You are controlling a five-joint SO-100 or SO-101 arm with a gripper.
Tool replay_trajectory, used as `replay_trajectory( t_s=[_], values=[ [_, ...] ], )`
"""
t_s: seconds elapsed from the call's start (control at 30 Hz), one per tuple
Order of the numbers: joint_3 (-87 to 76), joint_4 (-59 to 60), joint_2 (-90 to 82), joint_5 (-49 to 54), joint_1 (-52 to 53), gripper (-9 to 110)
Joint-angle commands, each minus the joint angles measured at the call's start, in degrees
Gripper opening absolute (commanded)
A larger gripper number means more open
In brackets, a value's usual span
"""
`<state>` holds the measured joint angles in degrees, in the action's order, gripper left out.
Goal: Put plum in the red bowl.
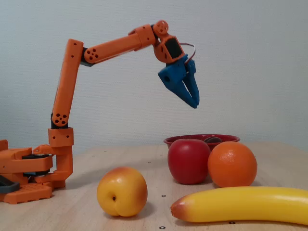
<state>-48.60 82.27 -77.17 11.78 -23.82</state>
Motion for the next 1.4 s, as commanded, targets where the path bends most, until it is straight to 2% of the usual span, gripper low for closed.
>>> replay_trajectory(
  t_s=[0.0, 0.3, 0.6, 0.9, 1.37],
  values=[
    [0.8, 1.4, -9.5, -1.2, 2.5, 0],
    [-10.5, 2.4, -21.8, -1.2, 6.8, 0],
    [-25.8, 3.3, -37.5, -0.6, 15.5, 0],
    [-48.8, 1.1, -62.1, 2.9, 21.0, 0],
    [-74.8, 4.8, -97.0, -0.3, 21.9, 0]
  ],
)
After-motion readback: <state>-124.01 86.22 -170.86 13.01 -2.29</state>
